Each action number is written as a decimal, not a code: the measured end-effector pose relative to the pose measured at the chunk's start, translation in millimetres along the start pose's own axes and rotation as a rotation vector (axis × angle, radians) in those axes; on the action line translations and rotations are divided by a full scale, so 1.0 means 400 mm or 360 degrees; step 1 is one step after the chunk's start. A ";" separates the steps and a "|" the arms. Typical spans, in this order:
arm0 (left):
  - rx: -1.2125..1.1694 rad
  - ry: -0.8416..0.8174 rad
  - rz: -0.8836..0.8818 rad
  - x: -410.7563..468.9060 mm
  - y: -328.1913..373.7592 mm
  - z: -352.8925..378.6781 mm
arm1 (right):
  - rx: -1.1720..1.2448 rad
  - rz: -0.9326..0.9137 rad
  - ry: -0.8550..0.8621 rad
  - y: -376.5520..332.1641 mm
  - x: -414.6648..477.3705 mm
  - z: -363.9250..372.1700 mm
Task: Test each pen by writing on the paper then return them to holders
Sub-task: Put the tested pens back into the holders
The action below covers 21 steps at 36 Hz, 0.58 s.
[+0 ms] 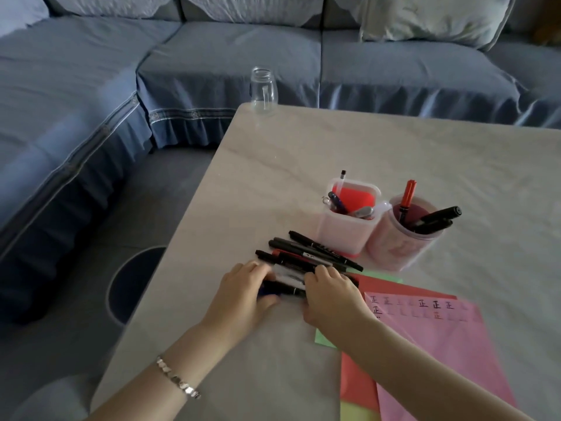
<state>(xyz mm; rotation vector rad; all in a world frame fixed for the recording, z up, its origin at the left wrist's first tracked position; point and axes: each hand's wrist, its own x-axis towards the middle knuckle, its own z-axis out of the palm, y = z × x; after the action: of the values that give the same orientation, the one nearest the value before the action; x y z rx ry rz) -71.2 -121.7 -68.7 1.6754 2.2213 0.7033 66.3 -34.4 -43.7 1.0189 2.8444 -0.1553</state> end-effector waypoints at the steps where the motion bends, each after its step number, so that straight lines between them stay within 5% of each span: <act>1: -0.0009 0.0015 -0.0001 -0.001 0.001 0.002 | -0.0043 -0.0022 0.0026 0.001 0.002 0.012; 8: -0.0392 0.0336 -0.0158 -0.011 0.024 0.015 | -0.0028 -0.0033 -0.0019 -0.001 -0.011 0.002; 11: -0.0718 0.0610 -0.0408 -0.006 0.058 0.006 | 0.0374 0.0069 -0.0055 0.018 -0.021 -0.022; 13: -0.1259 0.0668 -0.0683 0.002 0.111 -0.024 | 0.0787 0.0136 0.0020 0.029 -0.041 -0.046; 16: -0.2037 0.0376 -0.0873 0.020 0.164 -0.054 | 0.1514 0.0211 -0.0100 0.039 -0.066 -0.077; 19: -0.2319 -0.0218 -0.0638 0.020 0.207 -0.060 | 0.2099 0.0153 -0.0200 0.035 -0.093 -0.106; 21: -0.2317 -0.0390 -0.0547 0.015 0.237 -0.058 | 0.2374 0.0178 -0.0258 0.039 -0.109 -0.111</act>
<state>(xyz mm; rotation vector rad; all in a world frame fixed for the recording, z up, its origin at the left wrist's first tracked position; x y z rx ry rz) -6.6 -100.9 1.6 0.5512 1.0919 1.3828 106.5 -43.8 5.6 1.1147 2.1339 -2.3573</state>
